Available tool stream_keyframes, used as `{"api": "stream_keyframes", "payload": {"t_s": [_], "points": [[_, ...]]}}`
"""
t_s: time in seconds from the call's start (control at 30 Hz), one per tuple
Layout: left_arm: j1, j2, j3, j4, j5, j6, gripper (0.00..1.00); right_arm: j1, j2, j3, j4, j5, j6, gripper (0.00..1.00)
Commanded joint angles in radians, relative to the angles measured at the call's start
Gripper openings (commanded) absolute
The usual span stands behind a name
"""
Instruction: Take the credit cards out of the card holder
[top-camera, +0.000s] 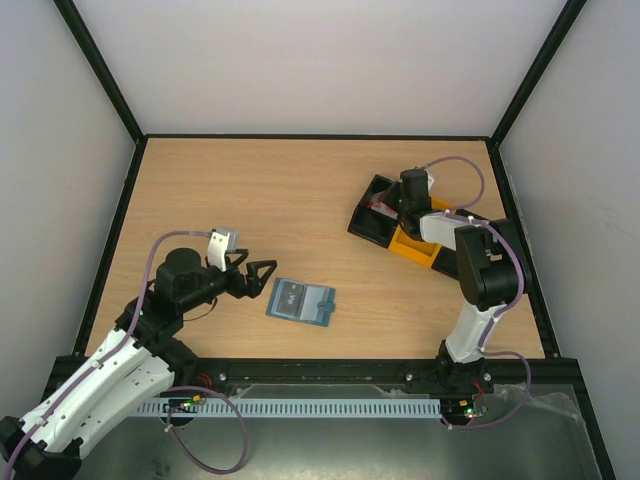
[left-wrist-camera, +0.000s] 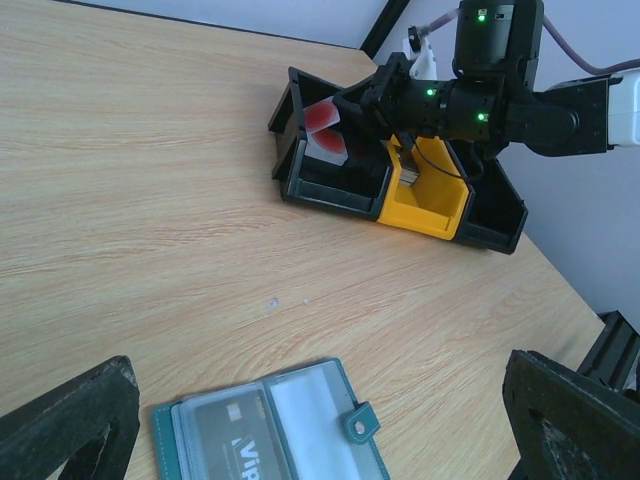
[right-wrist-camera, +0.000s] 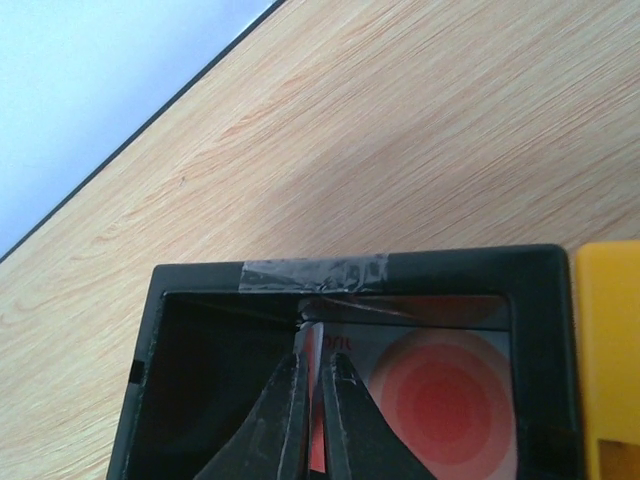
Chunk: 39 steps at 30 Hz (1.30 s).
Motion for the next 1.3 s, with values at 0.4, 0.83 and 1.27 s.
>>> {"api": "stream_keyframes", "payload": {"t_s": [0.4, 0.83, 1.27], "points": [[0.006, 0.015, 0.028, -0.015, -0.025, -0.021, 1.00, -0.003, 0.017, 0.069, -0.089, 0.083, -0.056, 0.14], [0.007, 0.128, 0.022, -0.002, -0.018, -0.060, 1.00, -0.003, -0.059, 0.159, -0.340, 0.066, -0.016, 0.23], [0.009, 0.162, 0.005, 0.030, -0.064, -0.100, 1.00, 0.012, 0.025, 0.230, -0.403, -0.045, -0.052, 0.02]]}}
